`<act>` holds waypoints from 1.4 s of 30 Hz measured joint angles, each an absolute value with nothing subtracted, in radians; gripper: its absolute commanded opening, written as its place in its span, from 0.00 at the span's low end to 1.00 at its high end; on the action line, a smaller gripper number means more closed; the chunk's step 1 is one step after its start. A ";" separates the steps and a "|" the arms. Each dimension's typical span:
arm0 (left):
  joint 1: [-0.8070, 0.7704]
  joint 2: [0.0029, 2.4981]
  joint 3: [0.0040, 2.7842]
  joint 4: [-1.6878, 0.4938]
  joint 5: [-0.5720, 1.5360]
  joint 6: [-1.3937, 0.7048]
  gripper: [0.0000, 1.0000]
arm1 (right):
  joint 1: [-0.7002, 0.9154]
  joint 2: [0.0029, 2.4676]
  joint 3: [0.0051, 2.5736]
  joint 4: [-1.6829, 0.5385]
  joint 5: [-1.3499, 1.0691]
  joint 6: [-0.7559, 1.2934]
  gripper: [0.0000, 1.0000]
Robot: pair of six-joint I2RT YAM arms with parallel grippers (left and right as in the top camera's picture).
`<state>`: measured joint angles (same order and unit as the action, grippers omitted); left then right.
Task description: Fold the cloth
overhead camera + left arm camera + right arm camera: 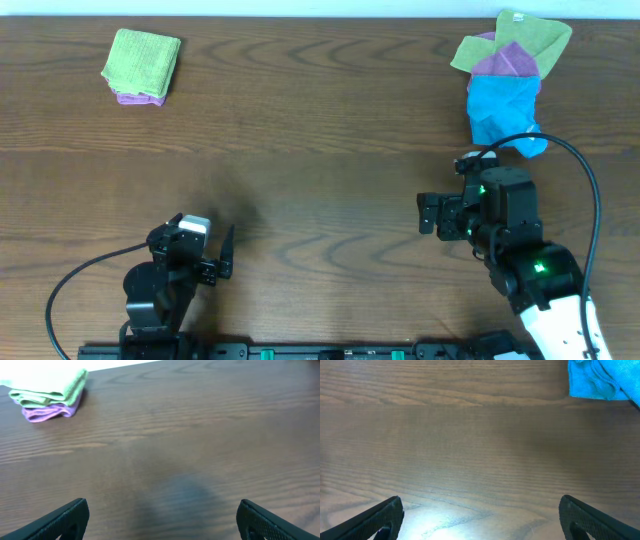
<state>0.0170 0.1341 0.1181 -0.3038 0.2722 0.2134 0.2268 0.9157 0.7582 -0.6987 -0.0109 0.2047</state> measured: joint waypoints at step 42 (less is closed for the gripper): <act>0.017 0.012 0.118 -0.304 0.231 0.206 0.95 | 0.227 0.916 0.758 -0.699 -0.011 0.205 0.99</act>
<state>0.0170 0.0120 0.1181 -0.3038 0.2314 0.2062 0.2268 0.9157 0.7582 -0.6987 -0.0113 0.2047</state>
